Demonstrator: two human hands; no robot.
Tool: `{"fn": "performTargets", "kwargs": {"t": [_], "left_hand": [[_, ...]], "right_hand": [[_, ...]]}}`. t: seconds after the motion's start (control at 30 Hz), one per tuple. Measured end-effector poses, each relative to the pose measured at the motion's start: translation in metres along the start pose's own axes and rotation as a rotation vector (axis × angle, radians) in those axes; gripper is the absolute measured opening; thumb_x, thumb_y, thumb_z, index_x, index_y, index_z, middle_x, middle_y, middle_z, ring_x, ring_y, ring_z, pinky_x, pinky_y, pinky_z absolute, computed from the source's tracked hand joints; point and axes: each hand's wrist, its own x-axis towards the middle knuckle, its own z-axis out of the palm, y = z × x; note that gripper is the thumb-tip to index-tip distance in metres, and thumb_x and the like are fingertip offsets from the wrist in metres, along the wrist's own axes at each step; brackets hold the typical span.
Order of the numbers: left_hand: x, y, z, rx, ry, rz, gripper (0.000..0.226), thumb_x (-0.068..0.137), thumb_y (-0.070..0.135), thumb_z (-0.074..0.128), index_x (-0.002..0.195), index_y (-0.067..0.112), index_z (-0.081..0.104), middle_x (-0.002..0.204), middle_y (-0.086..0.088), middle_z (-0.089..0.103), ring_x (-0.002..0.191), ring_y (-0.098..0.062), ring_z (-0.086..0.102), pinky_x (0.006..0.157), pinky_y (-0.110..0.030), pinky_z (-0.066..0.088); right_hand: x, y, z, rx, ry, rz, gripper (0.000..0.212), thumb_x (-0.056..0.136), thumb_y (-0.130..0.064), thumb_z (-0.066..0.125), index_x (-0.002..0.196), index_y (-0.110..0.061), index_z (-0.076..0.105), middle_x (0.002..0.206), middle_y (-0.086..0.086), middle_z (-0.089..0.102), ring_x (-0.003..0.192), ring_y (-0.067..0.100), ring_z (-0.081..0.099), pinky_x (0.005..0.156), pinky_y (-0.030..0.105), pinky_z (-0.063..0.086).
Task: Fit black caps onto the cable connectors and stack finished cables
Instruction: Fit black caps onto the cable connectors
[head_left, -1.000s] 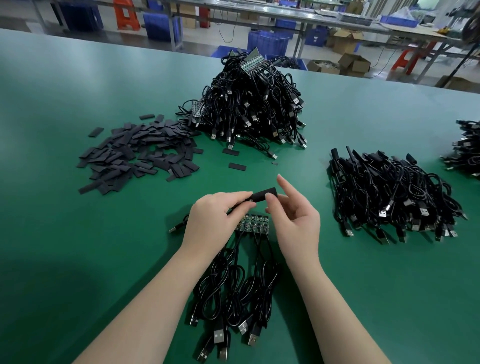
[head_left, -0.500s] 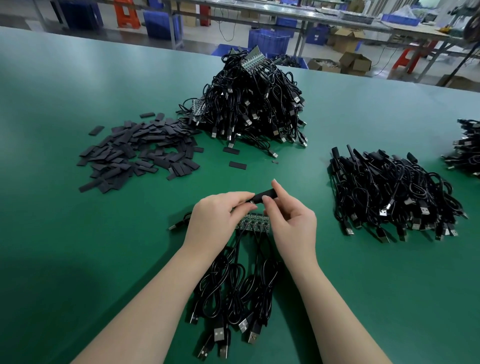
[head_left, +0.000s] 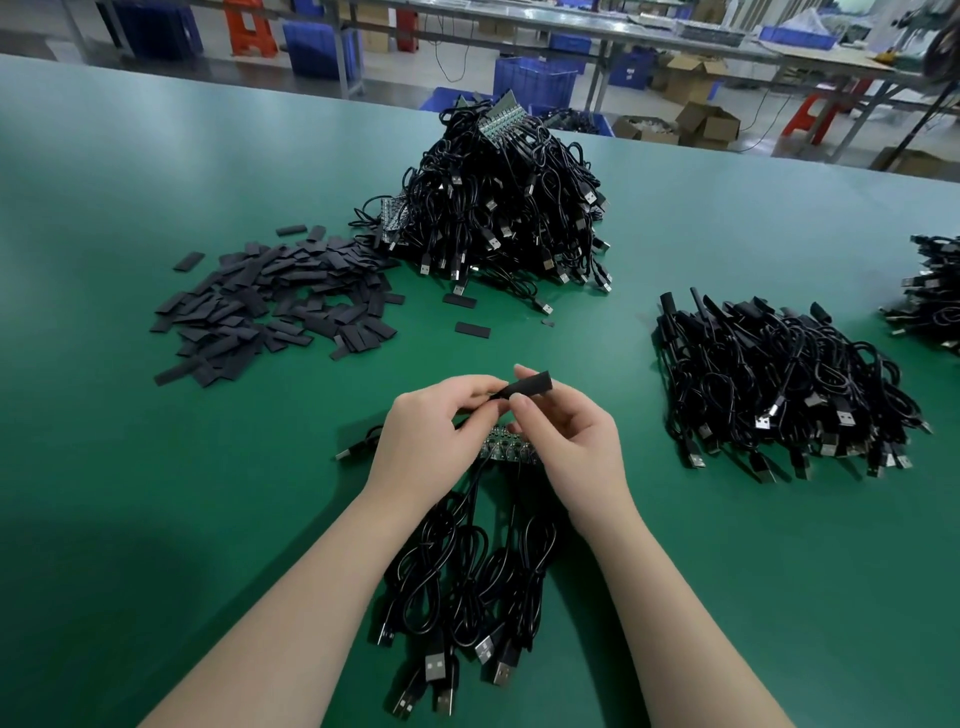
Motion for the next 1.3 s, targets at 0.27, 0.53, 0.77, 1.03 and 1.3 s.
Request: {"fn": "performTargets", "kwargs": {"t": [0.27,0.53,0.77,1.03,1.3], "left_hand": [[0.000,-0.001,0.001,-0.134,-0.026,-0.015,0.025,0.084,0.023,0.075,0.105,0.036,0.073,0.087,0.028,0.068,0.092,0.011,0.063,0.082,-0.004,0.044],[-0.001,0.000,0.000,-0.135,0.018,0.012,0.022,0.082,0.019,0.076,0.090,0.039,0.072,0.089,0.029,0.070,0.083,0.007,0.067,0.076,-0.005,0.047],[0.000,-0.002,0.002,-0.109,0.029,0.024,0.016,0.082,0.017,0.076,0.095,0.027,0.078,0.084,0.028,0.070,0.083,0.007,0.066,0.075,-0.005,0.047],[0.000,0.000,0.000,-0.085,0.015,0.042,0.018,0.082,0.014,0.075,0.094,0.029,0.078,0.086,0.023,0.071,0.082,0.003,0.065,0.075,-0.005,0.045],[-0.003,0.001,0.004,-0.062,0.077,0.053,0.012,0.083,0.020,0.077,0.092,0.027,0.078,0.085,0.021,0.072,0.081,0.000,0.066,0.073,-0.010,0.048]], "right_hand": [[0.002,-0.004,-0.009,0.030,0.017,0.015,0.027,0.089,-0.010,0.070,0.091,-0.035,0.078,0.088,-0.003,0.077,0.083,0.009,0.071,0.077,0.019,0.054],[0.002,-0.004,-0.004,0.132,0.058,0.072,0.023,0.090,-0.007,0.069,0.086,-0.027,0.079,0.097,-0.007,0.077,0.080,0.004,0.069,0.073,0.016,0.053],[0.001,-0.004,-0.004,0.032,0.051,0.039,0.023,0.088,-0.010,0.072,0.083,-0.031,0.080,0.090,-0.004,0.078,0.085,0.006,0.072,0.075,0.017,0.054],[0.001,-0.006,-0.005,0.063,0.037,0.072,0.018,0.088,-0.009,0.072,0.090,-0.025,0.078,0.091,-0.005,0.077,0.084,0.004,0.070,0.075,0.016,0.053],[-0.002,-0.007,0.003,0.127,0.143,0.083,0.027,0.088,-0.011,0.072,0.079,-0.036,0.080,0.088,-0.008,0.077,0.076,0.001,0.069,0.069,0.012,0.051]]}}
